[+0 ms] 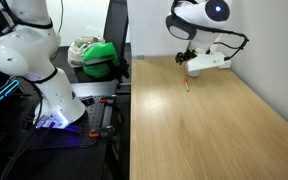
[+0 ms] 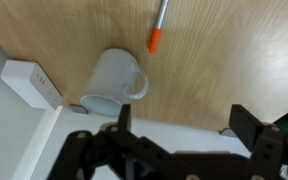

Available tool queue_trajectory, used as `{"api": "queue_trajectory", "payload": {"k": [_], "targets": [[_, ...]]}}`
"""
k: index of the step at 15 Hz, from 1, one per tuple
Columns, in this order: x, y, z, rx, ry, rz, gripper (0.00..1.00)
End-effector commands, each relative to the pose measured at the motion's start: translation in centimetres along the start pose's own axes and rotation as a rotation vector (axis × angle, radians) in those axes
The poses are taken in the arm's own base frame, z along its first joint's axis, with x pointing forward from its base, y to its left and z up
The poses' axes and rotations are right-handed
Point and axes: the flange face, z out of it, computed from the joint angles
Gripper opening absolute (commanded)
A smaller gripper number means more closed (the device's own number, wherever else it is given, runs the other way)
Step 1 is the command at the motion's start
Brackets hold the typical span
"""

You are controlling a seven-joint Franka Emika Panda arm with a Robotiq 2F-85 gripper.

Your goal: Pick up the pen and put it in the white cup

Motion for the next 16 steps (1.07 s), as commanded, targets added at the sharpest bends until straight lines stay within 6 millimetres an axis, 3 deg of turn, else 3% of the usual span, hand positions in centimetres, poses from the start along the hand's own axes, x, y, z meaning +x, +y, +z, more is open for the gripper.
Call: {"api": "queue_trajectory", "payload": {"k": [1, 8, 16], "targets": [[-0.7, 0.4, 1.4, -0.021, 0.039, 0.016, 1.0], [-1.4, 0.3, 4.7, -0.007, -0.002, 0.063, 1.0], [-1.9, 0.9, 9.8, 0.007, -0.042, 0.065, 1.0]]}}
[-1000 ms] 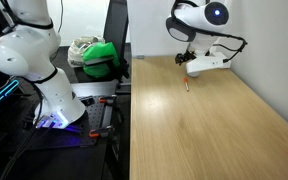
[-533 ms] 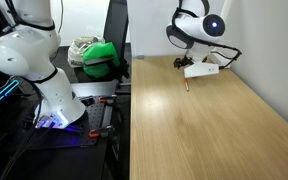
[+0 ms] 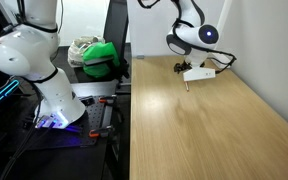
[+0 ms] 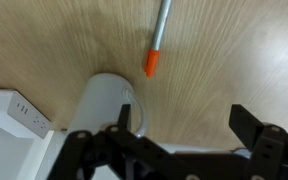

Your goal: Pick up the pen and put it in the white cup

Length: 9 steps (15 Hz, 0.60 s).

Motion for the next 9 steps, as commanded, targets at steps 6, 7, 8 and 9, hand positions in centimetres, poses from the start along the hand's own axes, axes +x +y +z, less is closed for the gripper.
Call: {"api": "queue_trajectory", "payload": {"k": [6, 7, 8, 9], "targets": [[-0.9, 2.3, 3.5, -0.068, -0.135, 0.031, 1.0], [-0.9, 2.5, 3.8, -0.07, -0.154, 0.04, 1.0], [-1.0, 2.6, 4.1, -0.063, -0.173, 0.051, 1.0], [-1.1, 2.7, 4.5, -0.057, -0.193, 0.061, 1.0]]}}
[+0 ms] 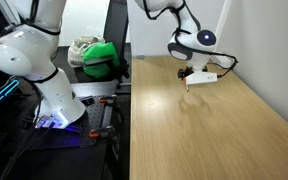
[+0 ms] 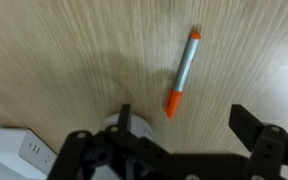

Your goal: Pick up the pen and put it in the white cup

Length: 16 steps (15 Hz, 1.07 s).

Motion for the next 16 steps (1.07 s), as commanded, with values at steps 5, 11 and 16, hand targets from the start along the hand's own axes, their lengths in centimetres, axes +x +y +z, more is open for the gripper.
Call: {"api": "queue_trajectory", "payload": {"k": [5, 11, 16], "targets": [[0.4, 1.5, 2.2, 0.034, -0.124, 0.062, 1.0], [0.9, 1.9, 3.9, 0.074, -0.199, 0.073, 0.97], [1.1, 1.8, 5.2, 0.092, -0.234, 0.071, 0.7]]}}
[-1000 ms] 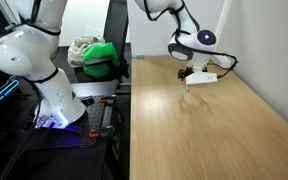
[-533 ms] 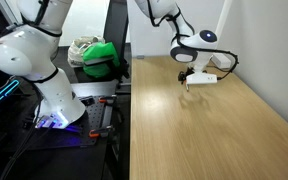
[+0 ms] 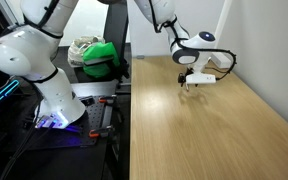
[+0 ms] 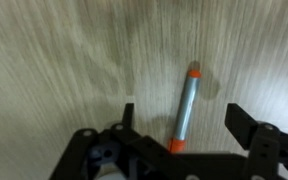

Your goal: Pick up the pen and put it in the white cup

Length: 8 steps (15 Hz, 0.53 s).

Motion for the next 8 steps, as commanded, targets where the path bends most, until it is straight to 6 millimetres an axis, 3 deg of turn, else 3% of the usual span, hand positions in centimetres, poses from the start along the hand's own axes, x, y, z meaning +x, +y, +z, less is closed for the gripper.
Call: {"api": "queue_trajectory", "payload": {"k": [1, 2, 8], "targets": [[0.36, 0.73, 0.36, 0.004, -0.008, 0.011, 0.66], [0.4, 0.78, 0.47, 0.002, -0.011, 0.01, 0.64], [0.59, 1.18, 0.01, -0.012, -0.01, 0.008, 0.19]]}}
